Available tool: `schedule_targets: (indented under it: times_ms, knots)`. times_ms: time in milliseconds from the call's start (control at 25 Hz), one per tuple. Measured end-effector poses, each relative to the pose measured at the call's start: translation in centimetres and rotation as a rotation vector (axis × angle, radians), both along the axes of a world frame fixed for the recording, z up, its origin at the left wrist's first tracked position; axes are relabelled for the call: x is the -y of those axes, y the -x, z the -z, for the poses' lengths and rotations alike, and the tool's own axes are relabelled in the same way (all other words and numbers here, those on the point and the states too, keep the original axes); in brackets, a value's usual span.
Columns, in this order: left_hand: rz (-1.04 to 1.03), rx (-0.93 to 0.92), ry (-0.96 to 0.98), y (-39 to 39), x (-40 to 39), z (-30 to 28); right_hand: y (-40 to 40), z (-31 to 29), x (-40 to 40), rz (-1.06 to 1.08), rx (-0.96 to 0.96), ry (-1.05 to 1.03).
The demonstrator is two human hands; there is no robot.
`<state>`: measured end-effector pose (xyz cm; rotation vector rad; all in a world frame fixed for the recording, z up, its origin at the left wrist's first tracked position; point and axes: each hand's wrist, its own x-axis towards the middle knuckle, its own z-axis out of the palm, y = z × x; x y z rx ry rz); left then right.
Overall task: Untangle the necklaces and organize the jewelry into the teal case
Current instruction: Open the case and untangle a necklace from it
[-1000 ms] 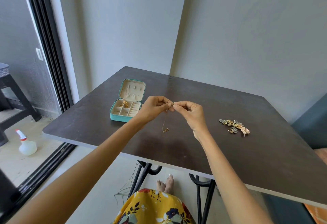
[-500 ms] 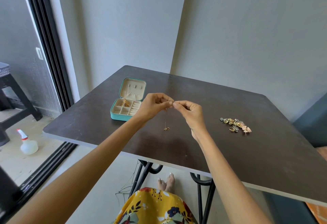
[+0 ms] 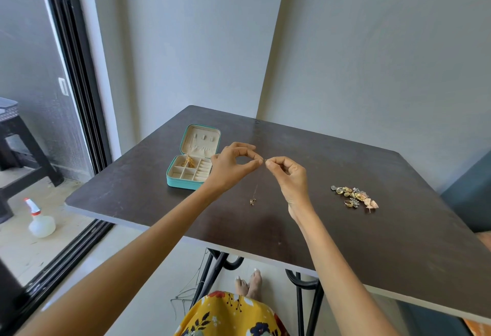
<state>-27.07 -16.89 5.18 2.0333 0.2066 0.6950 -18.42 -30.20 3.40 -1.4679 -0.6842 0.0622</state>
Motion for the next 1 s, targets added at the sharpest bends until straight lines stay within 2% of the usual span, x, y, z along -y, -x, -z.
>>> schedule_targets:
  times_ms: [200,360,600,1000]
  knots:
    - [-0.107,-0.011,-0.097,-0.1,0.4,0.0,0.2,0.1,0.0,0.041,0.043,0.065]
    - [-0.169,-0.018,-0.198,-0.2,0.1,0.4,0.2,0.2,0.0,0.060,0.150,0.142]
    - [-0.230,-0.011,-0.477,-0.5,-0.3,0.7,0.3,0.1,0.0,0.173,0.434,0.288]
    - [-0.227,-0.013,-0.559,-0.3,-0.8,0.9,0.8,-1.0,0.4,0.377,0.958,0.476]
